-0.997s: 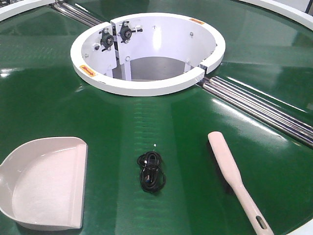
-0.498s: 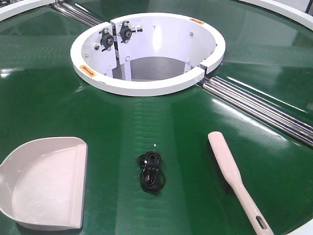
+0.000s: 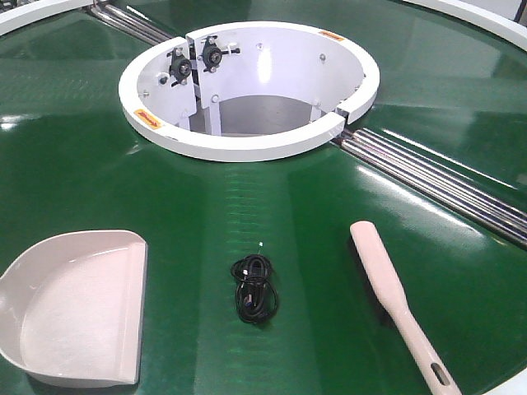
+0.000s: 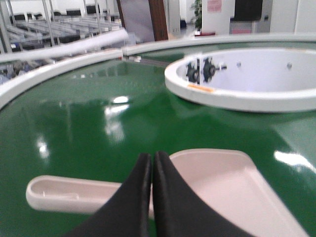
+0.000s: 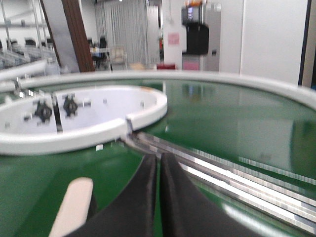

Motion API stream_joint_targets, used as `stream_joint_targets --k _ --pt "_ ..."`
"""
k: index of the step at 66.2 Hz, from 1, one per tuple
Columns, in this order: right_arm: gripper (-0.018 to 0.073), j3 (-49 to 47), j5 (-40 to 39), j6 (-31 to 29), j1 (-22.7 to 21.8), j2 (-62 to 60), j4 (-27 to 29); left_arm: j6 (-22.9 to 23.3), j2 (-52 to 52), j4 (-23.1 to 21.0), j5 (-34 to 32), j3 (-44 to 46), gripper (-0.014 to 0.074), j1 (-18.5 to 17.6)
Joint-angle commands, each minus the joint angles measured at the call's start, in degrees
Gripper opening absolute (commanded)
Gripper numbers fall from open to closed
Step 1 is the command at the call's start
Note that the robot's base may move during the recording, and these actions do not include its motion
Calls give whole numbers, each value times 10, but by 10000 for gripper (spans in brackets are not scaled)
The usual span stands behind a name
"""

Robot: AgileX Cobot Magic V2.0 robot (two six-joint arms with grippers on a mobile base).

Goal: Clean and inspect green conveyor with broom and dustpan

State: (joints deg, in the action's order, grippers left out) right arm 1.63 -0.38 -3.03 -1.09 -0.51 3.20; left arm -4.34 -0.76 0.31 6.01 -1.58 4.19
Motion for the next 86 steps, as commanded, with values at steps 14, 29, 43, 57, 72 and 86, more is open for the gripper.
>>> stream_joint_targets --k 14,29,43,57,72,86 --pt "-10 -1 -229 -1 -3 -5 11 6 -8 -70 -222 -13 -22 -3" --pt "-6 -87 -107 -7 -3 -5 40 6 -7 -82 -275 31 -22 -3" --pt "-6 -172 -84 -43 -2 34 -62 11 4 -28 -248 120 -22 -4" --pt "-6 -290 -69 -21 -2 154 -68 97 99 97 -184 269 -22 -5" --pt "-5 -413 -22 -21 -2 342 -62 141 282 157 -64 442 -22 -5" --pt "28 -484 10 -17 -2 493 -18 140 411 157 24 507 -8 -5"
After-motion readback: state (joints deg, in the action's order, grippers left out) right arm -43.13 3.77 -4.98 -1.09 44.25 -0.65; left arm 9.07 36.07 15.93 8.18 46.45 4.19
